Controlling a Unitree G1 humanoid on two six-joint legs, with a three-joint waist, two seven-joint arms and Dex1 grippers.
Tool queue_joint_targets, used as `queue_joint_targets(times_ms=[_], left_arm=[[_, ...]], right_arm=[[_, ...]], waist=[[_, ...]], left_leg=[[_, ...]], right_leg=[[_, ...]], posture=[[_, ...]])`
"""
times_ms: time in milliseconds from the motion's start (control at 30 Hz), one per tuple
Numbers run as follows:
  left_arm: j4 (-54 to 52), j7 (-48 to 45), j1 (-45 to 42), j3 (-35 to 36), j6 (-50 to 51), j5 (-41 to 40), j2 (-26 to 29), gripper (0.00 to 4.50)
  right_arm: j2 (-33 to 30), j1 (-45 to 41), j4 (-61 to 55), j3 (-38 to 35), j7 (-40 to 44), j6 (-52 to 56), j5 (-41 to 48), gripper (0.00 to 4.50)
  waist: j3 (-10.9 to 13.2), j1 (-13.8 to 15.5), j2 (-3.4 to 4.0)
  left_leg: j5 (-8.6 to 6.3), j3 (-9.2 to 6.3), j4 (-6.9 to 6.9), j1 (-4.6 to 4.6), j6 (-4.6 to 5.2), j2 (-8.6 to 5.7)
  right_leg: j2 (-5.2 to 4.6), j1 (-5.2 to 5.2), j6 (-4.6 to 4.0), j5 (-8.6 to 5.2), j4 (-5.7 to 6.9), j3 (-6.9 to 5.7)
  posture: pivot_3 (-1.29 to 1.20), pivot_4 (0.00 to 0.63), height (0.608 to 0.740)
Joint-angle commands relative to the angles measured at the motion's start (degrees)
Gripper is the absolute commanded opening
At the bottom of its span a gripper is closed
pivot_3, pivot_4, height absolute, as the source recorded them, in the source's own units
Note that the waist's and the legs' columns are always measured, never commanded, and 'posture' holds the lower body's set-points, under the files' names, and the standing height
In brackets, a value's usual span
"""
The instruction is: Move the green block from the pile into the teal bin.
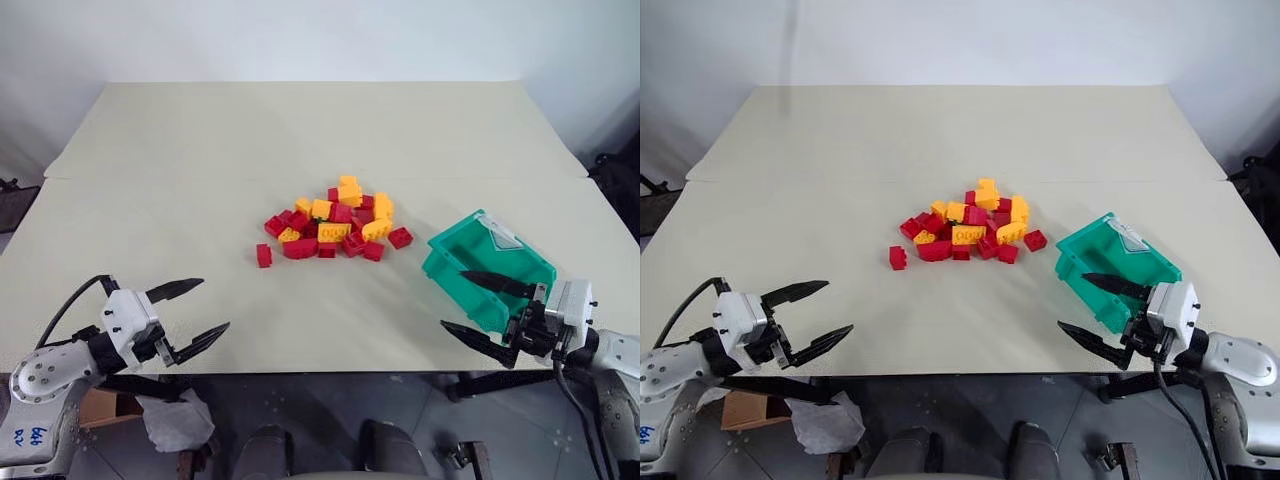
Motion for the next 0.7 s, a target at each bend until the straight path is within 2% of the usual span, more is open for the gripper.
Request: queue_joint_targets(times_ms=[33,167,267,400,600,633,700], left_arm=[[-0.59,1.10,-1.49,0.21,0.04,-0.97,-0.60,4.50],[-2.34,-0.96,-0.40,0.69,6.21,-7.82,-0.85,4.50],[-1.05,0.08,0.17,2.20,5.34,-8.59,-2.76,4.50],[1.85,1.82,1.92,4.60,1.35,-6.57,-5.37,4.50],[2.17,3.81,6.91,8.40,-0.80,-6.83,-7.69,4.50],[1.88,4.18,7.26,8.47,-1.00,-6.90,-8.09,4.50],[0.89,4.84,7.55,7.91,-1.04,-6.75,-8.79,4.50]], right_arm=[[0.73,0.76,-1.68,-0.18,-0.94,-0.81,0.41,4.41],[0.79,-2.47,-5.77,2.27,-4.99,6.68,4.40,4.41],[2.31,-8.85,-8.95,7.14,-8.17,12.54,7.26,3.83],[4.69,-17.72,-7.20,13.89,-11.46,16.63,3.75,2.55],[10.99,-33.30,3.85,25.94,-15.83,19.86,-6.95,0.40],[12.67,-35.55,6.60,27.98,-16.42,19.43,-9.17,0.12],[16.18,-39.93,12.27,31.24,-18.74,19.53,-13.43,0.05]], waist=[[0.00,-0.01,0.00],[0.00,-0.48,0.00],[0.00,-1.37,0.01],[0.00,-1.45,0.00],[0.00,-1.70,0.00],[0.00,-1.54,0.00],[0.00,-1.59,0.00]], left_leg=[[-0.01,0.00,0.00,0.00,-0.01,0.00],[-0.02,0.01,-0.01,0.01,-0.02,0.03],[-0.02,0.03,0.01,0.08,-0.04,0.09],[-0.04,0.00,0.02,0.08,-0.11,0.13],[-0.07,0.06,0.03,0.03,-0.11,0.14],[-0.07,0.02,0.03,0.02,-0.11,0.14],[-0.07,0.03,0.05,0.01,-0.11,0.13]], right_leg=[[0.00,0.00,0.00,0.00,0.01,0.00],[0.01,-0.04,0.00,0.00,0.09,0.00],[0.03,-0.08,-0.02,-0.01,0.24,0.08],[0.09,-0.12,-0.09,-0.04,0.34,0.06],[0.09,-0.22,-0.09,-0.04,0.38,0.07],[0.09,-0.22,-0.09,-0.04,0.44,0.04],[0.08,-0.23,-0.09,-0.04,0.44,0.04]], posture=[[0.00,0.150,0.740],[0.00,0.150,0.740],[0.00,0.150,0.740],[0.00,0.150,0.740],[0.00,0.150,0.740],[0.00,0.150,0.740],[0.00,0.150,0.740]])
